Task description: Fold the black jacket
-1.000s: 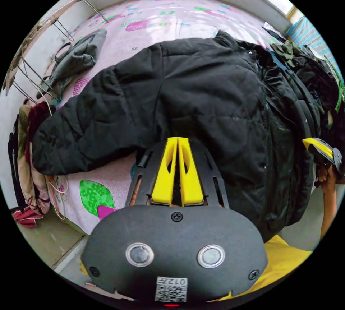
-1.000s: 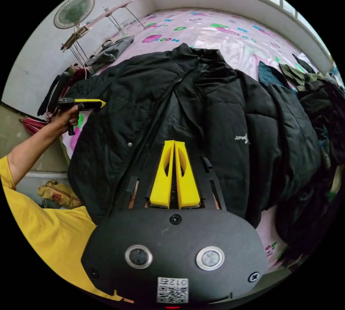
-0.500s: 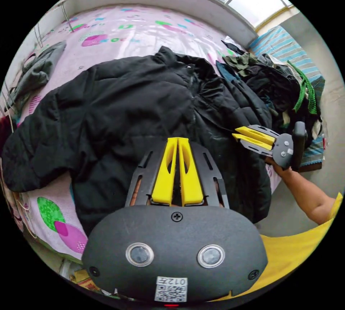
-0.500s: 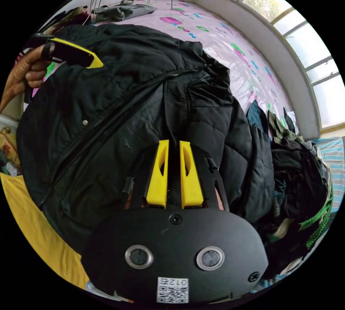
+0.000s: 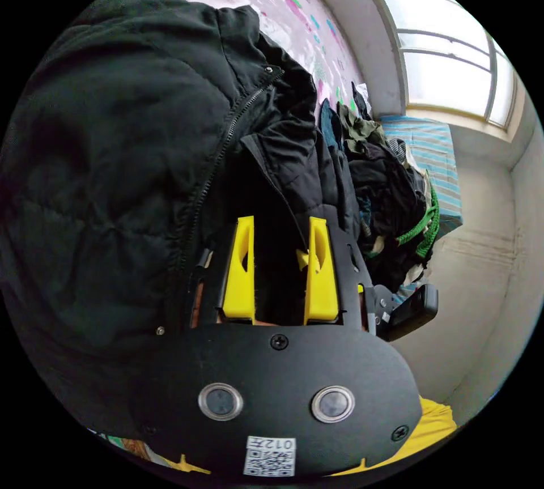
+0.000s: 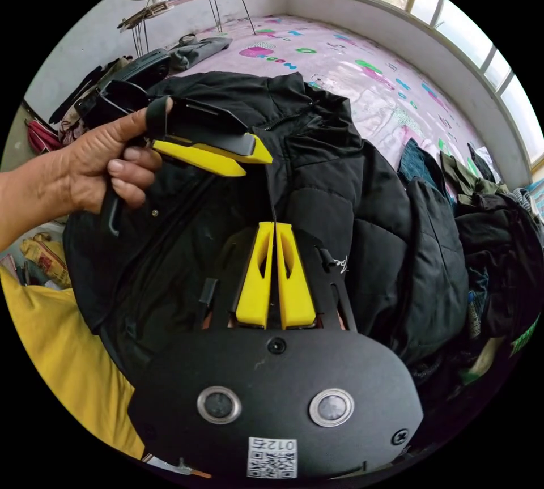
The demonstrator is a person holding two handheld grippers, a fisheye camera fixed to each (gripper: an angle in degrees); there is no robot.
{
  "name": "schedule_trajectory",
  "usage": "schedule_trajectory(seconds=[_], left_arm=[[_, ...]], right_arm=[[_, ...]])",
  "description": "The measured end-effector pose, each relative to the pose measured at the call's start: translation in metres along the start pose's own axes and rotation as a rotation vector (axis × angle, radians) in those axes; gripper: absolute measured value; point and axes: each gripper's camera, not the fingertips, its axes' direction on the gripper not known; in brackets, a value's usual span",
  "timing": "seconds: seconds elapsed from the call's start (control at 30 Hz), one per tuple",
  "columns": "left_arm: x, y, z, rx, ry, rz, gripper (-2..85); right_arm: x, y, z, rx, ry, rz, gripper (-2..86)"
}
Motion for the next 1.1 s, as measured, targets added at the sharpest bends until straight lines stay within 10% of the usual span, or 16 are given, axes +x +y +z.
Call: schedule_trajectory(seconds=[0.6,1.1], left_arm=[[0.167,-0.051,-0.030,-0.053,-0.115,0.297,0.0],[0.266,-0.068,-0.017,-0.173,-0.181,0.437,-0.1]], right_arm=[[-0.042,0.172,-0.067,0.113,-0.012,0.335,1.7],[-0.259,0.314,-0.040,-0.117,0.188,0.653,4.8]])
